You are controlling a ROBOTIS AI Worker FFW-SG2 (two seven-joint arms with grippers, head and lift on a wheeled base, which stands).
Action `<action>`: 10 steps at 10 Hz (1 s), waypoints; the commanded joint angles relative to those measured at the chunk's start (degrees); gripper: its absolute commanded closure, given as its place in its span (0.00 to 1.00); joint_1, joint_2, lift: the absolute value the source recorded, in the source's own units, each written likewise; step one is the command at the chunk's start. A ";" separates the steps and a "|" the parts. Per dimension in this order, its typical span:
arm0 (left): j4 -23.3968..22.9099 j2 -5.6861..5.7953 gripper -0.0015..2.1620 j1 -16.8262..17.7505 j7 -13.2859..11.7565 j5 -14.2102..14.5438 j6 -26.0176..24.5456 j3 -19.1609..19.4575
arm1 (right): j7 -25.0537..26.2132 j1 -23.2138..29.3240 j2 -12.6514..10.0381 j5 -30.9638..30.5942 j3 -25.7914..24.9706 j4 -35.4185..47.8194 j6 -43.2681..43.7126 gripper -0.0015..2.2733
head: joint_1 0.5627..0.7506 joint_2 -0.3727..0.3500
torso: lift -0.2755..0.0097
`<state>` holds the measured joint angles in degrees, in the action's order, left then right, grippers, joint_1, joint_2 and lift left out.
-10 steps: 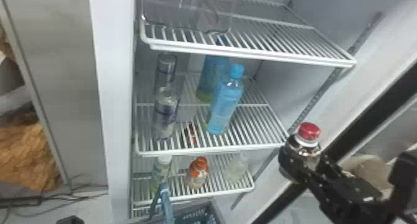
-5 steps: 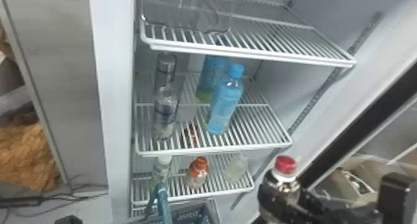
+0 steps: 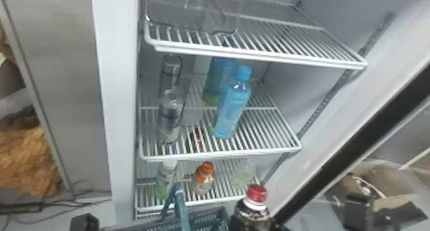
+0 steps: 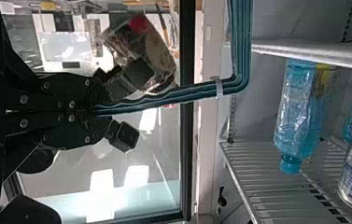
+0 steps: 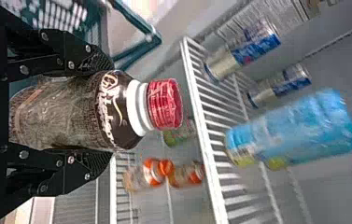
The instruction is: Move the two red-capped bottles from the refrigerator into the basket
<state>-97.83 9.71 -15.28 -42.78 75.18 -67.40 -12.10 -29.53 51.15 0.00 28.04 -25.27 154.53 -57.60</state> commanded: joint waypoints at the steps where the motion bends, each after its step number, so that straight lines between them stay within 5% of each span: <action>1: 0.16 -0.12 0.56 0.09 0.06 0.34 0.18 -0.35 | -0.88 -1.51 0.44 0.64 2.76 -2.73 -1.60 0.56 | 0.70 0.03 | 0.97; 2: 0.16 -0.12 0.56 0.23 0.06 0.34 0.18 -0.24 | -1.93 -2.22 0.79 0.87 3.67 -4.28 -2.87 0.52 | 0.70 0.03 | 0.97; 4: 0.16 0.05 0.56 0.51 0.06 0.57 0.46 -0.01 | -2.46 -2.92 0.96 0.07 3.10 -4.70 -4.41 0.12 | 0.70 0.03 | 0.97; 5: 0.16 0.14 0.56 0.51 0.06 0.80 0.46 -0.01 | -2.46 -2.92 0.79 -0.27 1.50 -4.56 -4.27 0.01 | 0.70 0.03 | 0.97; 7: 0.16 0.14 0.56 0.23 0.06 0.80 0.46 -0.12 | -2.46 -2.92 0.44 0.19 -1.47 -4.56 -0.90 0.08 | 0.70 0.03 | 0.97; 10: 0.16 -0.04 0.56 -0.19 0.06 1.25 0.46 -0.12 | -2.73 -2.08 0.35 -0.61 -1.47 -11.03 17.38 0.10 | 0.70 0.03 | 0.97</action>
<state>-97.66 9.73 -15.39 -42.71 76.31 -66.93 -12.30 -32.26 48.96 0.40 27.27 -26.98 145.30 -43.15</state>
